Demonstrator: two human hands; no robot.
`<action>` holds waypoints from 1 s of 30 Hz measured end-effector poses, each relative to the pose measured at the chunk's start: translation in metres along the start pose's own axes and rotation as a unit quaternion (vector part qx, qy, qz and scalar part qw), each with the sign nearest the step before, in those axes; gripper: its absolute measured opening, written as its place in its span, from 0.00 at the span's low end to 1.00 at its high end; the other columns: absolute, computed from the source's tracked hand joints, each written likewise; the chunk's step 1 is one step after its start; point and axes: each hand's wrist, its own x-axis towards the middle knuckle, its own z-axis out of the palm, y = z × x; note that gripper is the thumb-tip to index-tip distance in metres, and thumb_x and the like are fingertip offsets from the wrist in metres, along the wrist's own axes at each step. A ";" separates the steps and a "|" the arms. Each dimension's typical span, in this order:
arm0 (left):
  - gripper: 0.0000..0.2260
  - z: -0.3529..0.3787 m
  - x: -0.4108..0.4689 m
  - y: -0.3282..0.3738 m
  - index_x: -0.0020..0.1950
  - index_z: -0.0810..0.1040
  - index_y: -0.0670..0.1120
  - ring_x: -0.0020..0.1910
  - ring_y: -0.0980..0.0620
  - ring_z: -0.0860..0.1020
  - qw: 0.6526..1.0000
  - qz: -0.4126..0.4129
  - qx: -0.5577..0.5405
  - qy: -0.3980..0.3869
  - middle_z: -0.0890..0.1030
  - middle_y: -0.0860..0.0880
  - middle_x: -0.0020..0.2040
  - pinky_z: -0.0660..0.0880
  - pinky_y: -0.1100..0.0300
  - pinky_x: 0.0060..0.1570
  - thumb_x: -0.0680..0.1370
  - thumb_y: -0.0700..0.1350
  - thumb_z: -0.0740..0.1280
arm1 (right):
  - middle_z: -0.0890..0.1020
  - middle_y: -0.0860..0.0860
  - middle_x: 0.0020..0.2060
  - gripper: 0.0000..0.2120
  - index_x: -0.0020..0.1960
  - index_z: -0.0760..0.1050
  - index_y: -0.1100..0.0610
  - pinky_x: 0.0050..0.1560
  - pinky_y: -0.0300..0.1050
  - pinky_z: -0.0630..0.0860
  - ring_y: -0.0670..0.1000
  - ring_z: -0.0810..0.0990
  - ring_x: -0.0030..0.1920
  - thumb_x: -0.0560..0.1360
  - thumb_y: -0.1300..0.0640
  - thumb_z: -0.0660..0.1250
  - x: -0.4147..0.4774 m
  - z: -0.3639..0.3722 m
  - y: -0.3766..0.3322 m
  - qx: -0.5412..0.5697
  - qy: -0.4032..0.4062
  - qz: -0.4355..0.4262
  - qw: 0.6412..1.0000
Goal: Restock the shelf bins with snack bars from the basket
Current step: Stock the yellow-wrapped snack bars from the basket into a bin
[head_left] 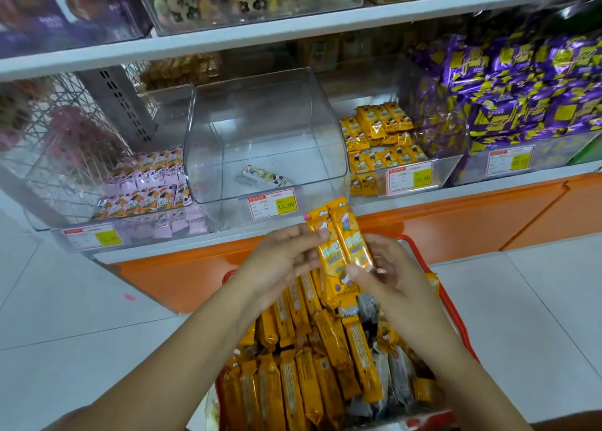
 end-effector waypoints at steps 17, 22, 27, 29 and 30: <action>0.06 -0.045 0.054 0.052 0.53 0.81 0.48 0.50 0.54 0.79 0.816 0.187 0.519 0.171 0.82 0.53 0.50 0.71 0.64 0.49 0.77 0.45 0.68 | 0.73 0.61 0.62 0.37 0.64 0.70 0.63 0.62 0.53 0.66 0.62 0.67 0.64 0.67 0.36 0.66 0.234 -0.053 -0.040 -0.373 0.178 0.062 0.908; 0.10 -0.049 0.064 0.049 0.56 0.80 0.50 0.54 0.49 0.76 0.768 0.192 0.591 0.155 0.82 0.50 0.51 0.69 0.61 0.51 0.77 0.49 0.66 | 0.71 0.62 0.66 0.33 0.67 0.68 0.67 0.67 0.52 0.65 0.61 0.67 0.67 0.74 0.42 0.66 0.309 -0.044 -0.034 -0.479 0.112 0.097 0.865; 0.13 -0.050 0.064 0.045 0.61 0.79 0.51 0.59 0.48 0.72 0.751 0.203 0.609 0.156 0.81 0.50 0.52 0.65 0.60 0.60 0.77 0.51 0.65 | 0.65 0.63 0.67 0.36 0.74 0.58 0.58 0.60 0.55 0.70 0.64 0.67 0.66 0.74 0.40 0.66 0.331 -0.026 -0.016 -0.515 0.100 0.043 0.850; 0.13 -0.050 0.063 0.045 0.61 0.79 0.50 0.60 0.48 0.72 0.747 0.211 0.611 0.156 0.79 0.51 0.47 0.63 0.61 0.62 0.77 0.49 0.66 | 0.63 0.64 0.68 0.28 0.73 0.61 0.58 0.59 0.56 0.71 0.65 0.67 0.65 0.77 0.48 0.63 0.330 -0.022 -0.013 -0.548 0.073 0.021 0.833; 0.13 -0.050 0.063 0.046 0.61 0.79 0.50 0.59 0.48 0.72 0.747 0.213 0.610 0.158 0.76 0.52 0.45 0.63 0.61 0.61 0.77 0.49 0.66 | 0.62 0.64 0.68 0.25 0.72 0.62 0.60 0.59 0.56 0.71 0.66 0.68 0.65 0.78 0.54 0.62 0.327 -0.018 -0.013 -0.571 0.060 0.011 0.819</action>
